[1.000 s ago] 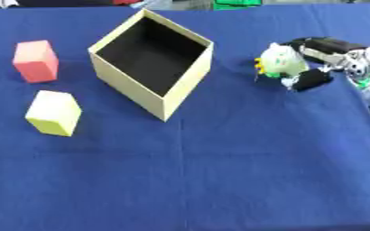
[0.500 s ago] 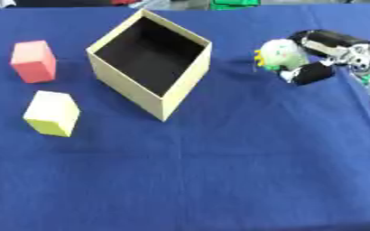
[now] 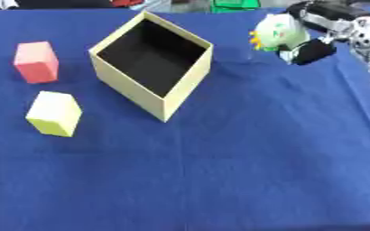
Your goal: Pick up objects on the table and place them in the box.
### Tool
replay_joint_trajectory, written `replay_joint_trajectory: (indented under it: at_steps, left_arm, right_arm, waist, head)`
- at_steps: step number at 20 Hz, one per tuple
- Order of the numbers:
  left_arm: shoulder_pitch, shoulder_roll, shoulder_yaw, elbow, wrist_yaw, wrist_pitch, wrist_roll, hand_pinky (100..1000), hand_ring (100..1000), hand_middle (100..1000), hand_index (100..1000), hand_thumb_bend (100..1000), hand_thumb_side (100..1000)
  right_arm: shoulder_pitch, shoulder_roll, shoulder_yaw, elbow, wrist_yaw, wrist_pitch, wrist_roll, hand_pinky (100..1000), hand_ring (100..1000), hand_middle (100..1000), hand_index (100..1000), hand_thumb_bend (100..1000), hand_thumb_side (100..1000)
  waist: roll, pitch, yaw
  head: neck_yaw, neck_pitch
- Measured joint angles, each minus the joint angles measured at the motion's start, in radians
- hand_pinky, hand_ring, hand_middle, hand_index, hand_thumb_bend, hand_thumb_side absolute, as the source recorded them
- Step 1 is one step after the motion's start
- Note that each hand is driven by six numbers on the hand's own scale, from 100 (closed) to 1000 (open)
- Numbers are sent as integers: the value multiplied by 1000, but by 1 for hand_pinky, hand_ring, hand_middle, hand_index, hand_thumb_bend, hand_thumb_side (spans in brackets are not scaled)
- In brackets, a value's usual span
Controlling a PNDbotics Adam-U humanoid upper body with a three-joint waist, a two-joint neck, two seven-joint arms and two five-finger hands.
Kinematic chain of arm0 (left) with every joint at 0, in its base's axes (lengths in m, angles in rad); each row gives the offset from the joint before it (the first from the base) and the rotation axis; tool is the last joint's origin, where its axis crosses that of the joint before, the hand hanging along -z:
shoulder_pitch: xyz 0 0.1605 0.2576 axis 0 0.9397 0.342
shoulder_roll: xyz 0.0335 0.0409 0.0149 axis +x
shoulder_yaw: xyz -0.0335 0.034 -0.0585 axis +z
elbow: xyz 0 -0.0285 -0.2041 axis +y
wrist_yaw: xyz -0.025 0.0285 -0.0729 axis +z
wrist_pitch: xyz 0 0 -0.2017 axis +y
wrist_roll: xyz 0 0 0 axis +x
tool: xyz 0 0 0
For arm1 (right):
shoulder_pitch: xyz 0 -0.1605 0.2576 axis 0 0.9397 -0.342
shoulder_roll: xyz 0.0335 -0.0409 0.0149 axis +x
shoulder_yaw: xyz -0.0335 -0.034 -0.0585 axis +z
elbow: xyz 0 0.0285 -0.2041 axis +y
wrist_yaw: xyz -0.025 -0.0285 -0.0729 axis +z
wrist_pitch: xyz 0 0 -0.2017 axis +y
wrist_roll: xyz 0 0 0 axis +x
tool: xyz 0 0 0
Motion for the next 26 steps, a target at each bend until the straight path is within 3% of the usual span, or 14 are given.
replay_joint_trajectory:
  at_steps: [8, 13, 18, 26]
  left_arm:
    - [0, 0, -6, 0, 1, 2, -3, 721, 663, 656, 770, 231, 983]
    - [0, 0, -7, 0, 4, 1, -4, 720, 663, 656, 770, 231, 984]
    - [-3, 0, -11, 0, 10, 1, -8, 720, 662, 656, 770, 232, 984]
    - [-6, -1, -12, 0, 10, 2, -12, 721, 662, 656, 770, 231, 984]
  right_arm:
    - [-140, 137, 22, 25, 81, 2, 28, 907, 949, 882, 888, 100, 235]
    - [-169, 180, 25, 44, 96, 10, 32, 898, 933, 851, 878, 100, 264]
    - [-209, 266, 28, 94, 131, 30, 28, 899, 936, 862, 884, 100, 281]
    - [-224, 348, 28, 201, 183, 22, 27, 910, 949, 885, 906, 100, 378]
  waist:
    - [1, -6, 17]
    - [6, -6, 34]
    - [5, -6, 39]
    - [5, -4, 48]
  head:
    - [-7, 0]
    - [-12, 0]
    - [-16, 0]
    - [-20, 0]
